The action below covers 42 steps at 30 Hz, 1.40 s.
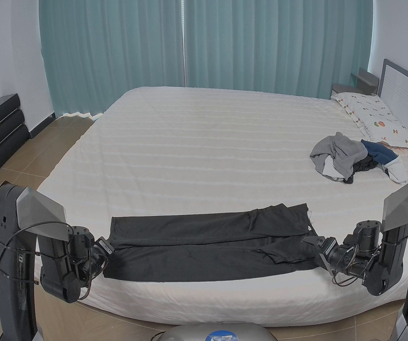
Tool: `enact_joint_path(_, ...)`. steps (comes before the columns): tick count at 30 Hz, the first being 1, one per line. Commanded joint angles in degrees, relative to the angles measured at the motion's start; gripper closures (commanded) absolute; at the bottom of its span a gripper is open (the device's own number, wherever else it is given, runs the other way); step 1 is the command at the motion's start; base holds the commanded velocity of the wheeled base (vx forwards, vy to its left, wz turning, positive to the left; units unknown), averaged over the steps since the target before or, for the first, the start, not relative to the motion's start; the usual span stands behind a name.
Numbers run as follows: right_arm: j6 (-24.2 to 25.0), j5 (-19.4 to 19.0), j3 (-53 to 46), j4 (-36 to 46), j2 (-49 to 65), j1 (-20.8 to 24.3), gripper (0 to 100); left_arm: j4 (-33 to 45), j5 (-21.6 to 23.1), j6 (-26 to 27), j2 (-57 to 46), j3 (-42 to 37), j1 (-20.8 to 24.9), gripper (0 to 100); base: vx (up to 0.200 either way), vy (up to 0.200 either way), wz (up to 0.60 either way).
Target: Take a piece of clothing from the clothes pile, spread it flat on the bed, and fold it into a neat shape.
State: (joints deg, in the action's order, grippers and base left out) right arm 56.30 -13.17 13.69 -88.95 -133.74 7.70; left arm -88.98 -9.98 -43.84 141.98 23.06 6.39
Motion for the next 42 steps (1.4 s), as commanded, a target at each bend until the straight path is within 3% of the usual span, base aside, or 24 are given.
enact_joint_path(1, 0.0, -0.1, 0.3, -0.9, 3.6, -1.8, 0, -1.0, 0.0, -0.2, 0.6, -0.6, -0.1, 0, 0.000, 0.000, 0.00)
enact_joint_path(7, -0.2, 0.0, 0.4, -0.9, 2.0, -3.4, 0, -1.0, 0.1, -1.0, -2.4, -1.9, -1.0, 0, 0.000, 0.000, 0.00)
enact_joint_path(13, -0.3, 0.1, 1.0, -1.0, -0.5, -3.5, 0, -1.0, 0.7, -5.1, -8.1, -3.8, -1.8, 0, 0.000, 0.000, 0.00)
enact_joint_path(16, -0.4, 0.1, 1.2, -1.0, -1.9, -3.4, 0, -1.0, 2.4, -4.9, -9.3, -4.1, -2.7, 0, 0.000, 0.000, 0.00)
enact_joint_path(18, -0.7, 0.0, 1.2, -1.0, -2.2, -3.2, 0, -1.0, 6.5, -4.4, -10.1, -3.9, -3.0, 0, 0.000, 0.000, 0.00)
enact_joint_path(21, -0.7, 0.0, 1.1, -1.0, -2.4, -3.0, 0, 0.5, 9.9, -2.1, -10.0, -2.1, -3.0, 0, 0.000, 0.000, 0.00)
enact_joint_path(24, -0.7, 0.0, 1.0, -1.0, -2.4, -3.0, 0, 3.4, 10.1, 0.8, -9.8, 1.0, -2.8, 0, 0.000, 0.000, 0.00)
enact_joint_path(26, -0.7, 0.0, 1.0, -1.0, -2.4, -2.9, 0, 8.6, 10.4, 5.2, -10.0, 4.9, -2.8, 0, 0.000, 0.000, 0.00)
enact_joint_path(35, -0.7, 0.0, 0.8, -1.0, -2.5, -2.8, 0, 29.4, 15.9, 12.3, -9.6, 16.7, -3.5, 0, 0.000, 0.000, 0.00)
enact_joint_path(42, -0.7, -0.1, 0.9, -1.0, -2.3, -2.8, 0, 30.1, 16.5, 13.9, -8.0, 16.5, -3.8, 0, 0.000, 0.000, 0.00)
